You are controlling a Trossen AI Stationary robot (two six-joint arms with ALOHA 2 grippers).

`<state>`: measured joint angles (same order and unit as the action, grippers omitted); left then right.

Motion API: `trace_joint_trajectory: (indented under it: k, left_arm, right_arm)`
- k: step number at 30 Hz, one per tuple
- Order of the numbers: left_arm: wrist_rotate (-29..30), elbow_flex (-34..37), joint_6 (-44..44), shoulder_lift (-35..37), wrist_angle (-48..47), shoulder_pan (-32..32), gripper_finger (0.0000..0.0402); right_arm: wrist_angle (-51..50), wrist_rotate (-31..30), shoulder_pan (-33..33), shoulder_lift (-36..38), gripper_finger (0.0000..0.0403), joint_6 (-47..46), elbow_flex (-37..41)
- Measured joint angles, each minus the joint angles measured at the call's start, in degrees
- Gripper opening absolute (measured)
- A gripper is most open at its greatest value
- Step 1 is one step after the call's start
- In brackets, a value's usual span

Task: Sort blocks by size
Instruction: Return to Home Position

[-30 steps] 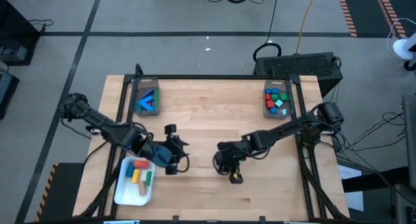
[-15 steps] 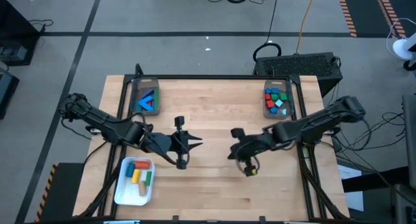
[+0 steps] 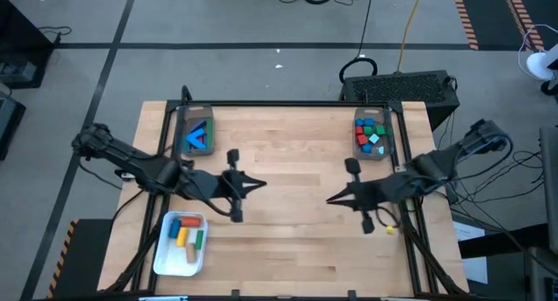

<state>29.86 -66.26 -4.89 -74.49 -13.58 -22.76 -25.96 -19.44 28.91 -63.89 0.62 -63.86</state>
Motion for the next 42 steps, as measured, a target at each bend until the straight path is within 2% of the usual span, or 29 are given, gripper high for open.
trace_joint_trajectory:
  k: [5,10,20,24,33,38,42]
  left_arm:
    - [0.2,0.0,0.0,4.5,-2.9,-0.1,0.0004]
    - [0.6,0.0,0.0,8.4,-5.3,-0.1,0.0004]
    - [2.6,0.8,0.0,14.2,-10.2,-0.1,0.0004]
    - [2.6,5.7,0.0,17.0,-7.1,0.0,0.0004]
    - [2.0,20.6,2.6,26.8,1.1,2.1,0.0004]
    - [-0.3,28.0,3.1,31.5,7.1,3.8,0.0004]
    - [-2.2,32.4,3.1,33.8,10.8,5.4,0.0004]
  right_arm:
    - [0.7,-1.0,2.4,1.8,0.0,1.5,0.0]
    - [-0.5,-8.1,3.5,3.6,0.0,2.2,0.0]
    - [0.1,-8.3,2.7,13.1,0.0,5.0,0.9]
    - [3.2,-8.0,0.4,19.1,0.0,5.1,6.1]
    - [15.0,-2.9,-4.6,32.4,0.0,3.1,23.9]
    - [23.9,-2.3,-7.4,35.8,0.0,3.0,32.5]
    - [29.3,2.5,-10.7,36.3,0.0,1.6,37.4]
